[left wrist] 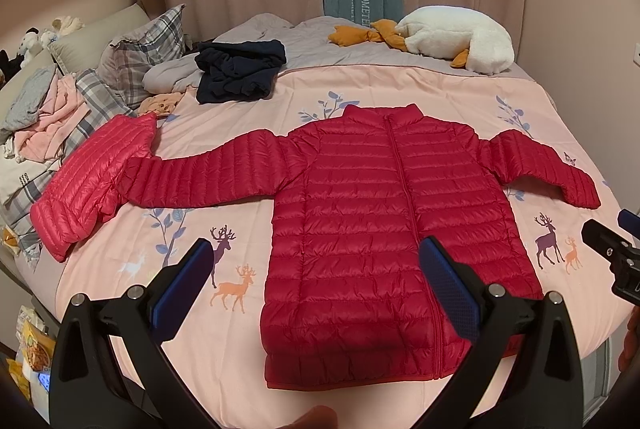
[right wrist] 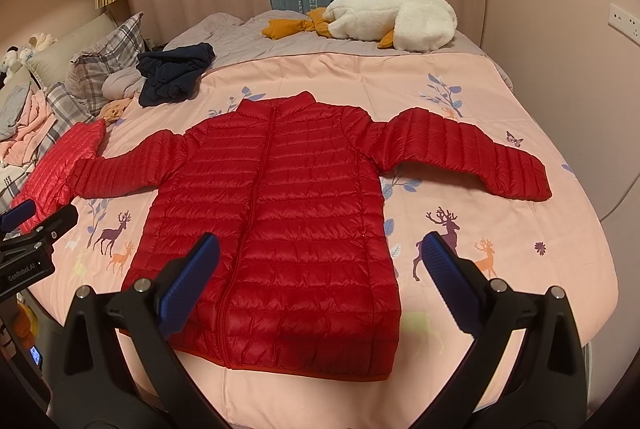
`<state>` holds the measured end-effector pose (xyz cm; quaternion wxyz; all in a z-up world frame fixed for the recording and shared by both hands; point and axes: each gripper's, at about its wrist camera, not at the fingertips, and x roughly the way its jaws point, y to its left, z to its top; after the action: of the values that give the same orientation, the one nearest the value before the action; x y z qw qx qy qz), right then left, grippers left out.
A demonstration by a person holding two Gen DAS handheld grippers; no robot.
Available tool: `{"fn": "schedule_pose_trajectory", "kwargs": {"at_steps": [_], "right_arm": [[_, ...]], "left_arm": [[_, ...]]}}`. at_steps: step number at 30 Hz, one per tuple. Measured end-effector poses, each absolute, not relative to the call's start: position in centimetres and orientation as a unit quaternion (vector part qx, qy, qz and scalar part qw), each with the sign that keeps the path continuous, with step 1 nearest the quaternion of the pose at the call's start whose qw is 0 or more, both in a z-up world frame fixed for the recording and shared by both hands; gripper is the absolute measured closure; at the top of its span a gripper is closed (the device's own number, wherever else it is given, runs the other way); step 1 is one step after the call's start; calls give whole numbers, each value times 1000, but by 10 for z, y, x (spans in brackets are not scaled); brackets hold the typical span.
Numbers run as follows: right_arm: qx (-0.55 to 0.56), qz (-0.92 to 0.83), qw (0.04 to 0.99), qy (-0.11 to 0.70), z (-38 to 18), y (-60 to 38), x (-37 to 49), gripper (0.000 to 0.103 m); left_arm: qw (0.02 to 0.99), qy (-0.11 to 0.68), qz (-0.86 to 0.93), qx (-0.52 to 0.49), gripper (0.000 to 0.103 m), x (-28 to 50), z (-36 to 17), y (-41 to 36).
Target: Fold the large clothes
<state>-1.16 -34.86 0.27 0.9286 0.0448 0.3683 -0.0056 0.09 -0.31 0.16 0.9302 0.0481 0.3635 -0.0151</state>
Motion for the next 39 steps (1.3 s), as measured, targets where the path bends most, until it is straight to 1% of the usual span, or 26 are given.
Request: {"fn": "schedule_pose_trajectory", "kwargs": {"at_steps": [15,21,25,29,31,34,36,39], "right_arm": [[46,-4,931,362,3,-346,-12,2],[51,-4,931,362,-3,-347,-7,2],[64,20,920,386,-18,-345,7,2],[81,55,909,405,-35,-339,19,2],[93,65,903,414,-40,-334,26,2],[94,72,898,424,-46,-328,38,2],[99,75,898,422,-48,-322,44,2],[81,67,891,442,-60,-315,58,2]], "left_arm": [[930,364,-19,46,1,3,2,-11],[926,376,-32,16,1,12,-3,-1],[908,406,-66,-81,1,33,-23,28],[882,429,-42,-189,1,69,-74,87],[855,439,-18,-275,1,86,-104,127],[840,412,36,-351,1,104,-136,188],[844,391,77,-359,1,113,-145,218],[845,357,112,-382,1,140,-163,271]]}}
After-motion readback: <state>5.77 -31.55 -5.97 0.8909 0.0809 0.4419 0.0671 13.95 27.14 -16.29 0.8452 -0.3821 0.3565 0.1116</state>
